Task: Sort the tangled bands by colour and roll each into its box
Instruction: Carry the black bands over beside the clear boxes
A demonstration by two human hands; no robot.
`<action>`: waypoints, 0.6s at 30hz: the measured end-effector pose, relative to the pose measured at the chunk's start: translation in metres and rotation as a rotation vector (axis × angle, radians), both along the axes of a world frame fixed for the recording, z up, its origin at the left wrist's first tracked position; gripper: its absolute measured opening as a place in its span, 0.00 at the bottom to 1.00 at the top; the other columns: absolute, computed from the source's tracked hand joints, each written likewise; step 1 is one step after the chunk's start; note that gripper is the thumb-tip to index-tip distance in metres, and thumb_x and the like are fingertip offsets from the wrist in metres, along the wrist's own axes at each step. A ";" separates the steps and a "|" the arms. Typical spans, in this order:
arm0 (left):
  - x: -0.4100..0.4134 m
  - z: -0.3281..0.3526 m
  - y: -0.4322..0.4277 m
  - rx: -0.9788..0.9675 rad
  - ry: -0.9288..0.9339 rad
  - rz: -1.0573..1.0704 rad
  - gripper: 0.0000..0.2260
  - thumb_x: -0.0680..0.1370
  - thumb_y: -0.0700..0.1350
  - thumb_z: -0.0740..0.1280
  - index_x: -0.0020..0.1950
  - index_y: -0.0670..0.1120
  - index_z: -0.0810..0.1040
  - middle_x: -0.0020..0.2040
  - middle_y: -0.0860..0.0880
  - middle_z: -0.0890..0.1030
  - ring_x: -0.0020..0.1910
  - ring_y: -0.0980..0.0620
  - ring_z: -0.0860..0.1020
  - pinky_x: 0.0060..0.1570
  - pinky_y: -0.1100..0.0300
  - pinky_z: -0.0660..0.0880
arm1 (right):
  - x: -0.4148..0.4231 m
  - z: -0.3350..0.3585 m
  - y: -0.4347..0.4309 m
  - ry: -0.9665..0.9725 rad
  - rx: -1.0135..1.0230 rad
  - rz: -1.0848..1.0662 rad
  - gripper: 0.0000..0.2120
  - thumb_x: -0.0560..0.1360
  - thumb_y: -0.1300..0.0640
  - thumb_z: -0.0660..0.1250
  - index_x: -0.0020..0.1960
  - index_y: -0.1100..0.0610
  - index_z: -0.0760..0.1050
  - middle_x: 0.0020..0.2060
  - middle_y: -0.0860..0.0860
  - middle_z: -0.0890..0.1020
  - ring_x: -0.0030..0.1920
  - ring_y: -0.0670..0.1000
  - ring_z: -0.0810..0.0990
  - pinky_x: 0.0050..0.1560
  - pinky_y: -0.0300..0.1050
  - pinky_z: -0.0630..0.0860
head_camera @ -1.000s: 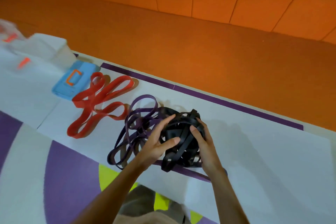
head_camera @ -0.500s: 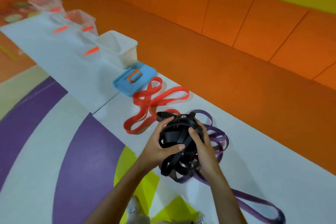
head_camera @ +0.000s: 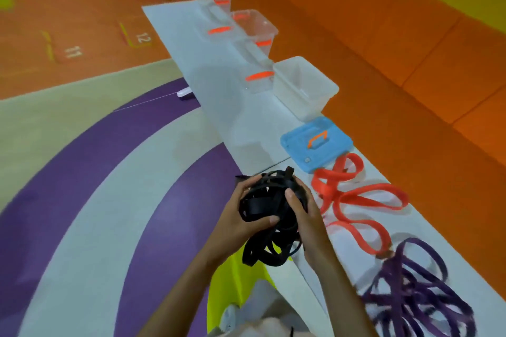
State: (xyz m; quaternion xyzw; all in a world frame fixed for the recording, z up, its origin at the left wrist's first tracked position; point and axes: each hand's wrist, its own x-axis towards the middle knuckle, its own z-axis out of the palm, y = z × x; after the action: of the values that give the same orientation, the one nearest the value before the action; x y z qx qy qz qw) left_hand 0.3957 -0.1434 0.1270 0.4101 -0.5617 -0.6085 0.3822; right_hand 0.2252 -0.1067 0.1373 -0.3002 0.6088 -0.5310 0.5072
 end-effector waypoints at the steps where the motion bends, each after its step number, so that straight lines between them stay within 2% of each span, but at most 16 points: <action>1: 0.011 0.001 -0.010 0.007 -0.001 0.021 0.35 0.73 0.42 0.82 0.76 0.57 0.71 0.67 0.54 0.81 0.67 0.50 0.81 0.63 0.52 0.81 | 0.010 0.000 -0.014 -0.003 0.003 0.031 0.21 0.80 0.48 0.70 0.73 0.45 0.75 0.66 0.46 0.83 0.68 0.49 0.80 0.72 0.59 0.75; 4: 0.045 -0.002 -0.047 0.031 0.003 0.110 0.35 0.74 0.41 0.81 0.76 0.56 0.71 0.69 0.54 0.80 0.69 0.50 0.80 0.65 0.51 0.80 | 0.042 -0.004 -0.069 -0.007 0.010 0.127 0.26 0.76 0.43 0.71 0.73 0.43 0.74 0.67 0.46 0.82 0.69 0.49 0.80 0.71 0.55 0.76; 7: 0.070 -0.004 -0.088 0.045 -0.005 0.209 0.36 0.74 0.39 0.81 0.78 0.54 0.70 0.70 0.54 0.79 0.71 0.52 0.78 0.67 0.49 0.79 | 0.068 -0.011 -0.129 -0.001 -0.010 0.210 0.21 0.77 0.43 0.71 0.69 0.39 0.76 0.63 0.42 0.84 0.66 0.46 0.82 0.63 0.44 0.81; 9: 0.083 -0.005 -0.126 0.038 -0.011 0.255 0.36 0.74 0.39 0.80 0.78 0.53 0.69 0.71 0.54 0.78 0.72 0.52 0.77 0.68 0.48 0.79 | 0.082 -0.013 -0.175 0.007 -0.016 0.250 0.18 0.79 0.44 0.71 0.69 0.38 0.76 0.63 0.40 0.84 0.65 0.43 0.82 0.61 0.41 0.81; 13: 0.106 -0.002 -0.212 0.035 -0.040 0.289 0.36 0.74 0.38 0.80 0.79 0.50 0.68 0.73 0.51 0.77 0.73 0.51 0.76 0.71 0.44 0.76 | 0.104 -0.016 -0.271 -0.025 -0.037 0.288 0.19 0.80 0.48 0.72 0.71 0.43 0.76 0.65 0.43 0.83 0.66 0.44 0.81 0.65 0.43 0.79; 18: 0.133 0.014 -0.318 0.045 -0.062 0.343 0.36 0.75 0.40 0.80 0.78 0.56 0.69 0.72 0.51 0.78 0.71 0.48 0.79 0.67 0.42 0.79 | 0.133 -0.006 -0.383 -0.025 -0.040 0.320 0.23 0.79 0.45 0.73 0.73 0.41 0.74 0.66 0.41 0.82 0.67 0.42 0.80 0.71 0.49 0.76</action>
State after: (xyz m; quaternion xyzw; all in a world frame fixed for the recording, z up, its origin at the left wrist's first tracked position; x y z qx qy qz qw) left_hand 0.5291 -0.4613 0.1414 0.5268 -0.4812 -0.5337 0.4539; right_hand 0.3582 -0.4902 0.1315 -0.3968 0.5358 -0.4593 0.5869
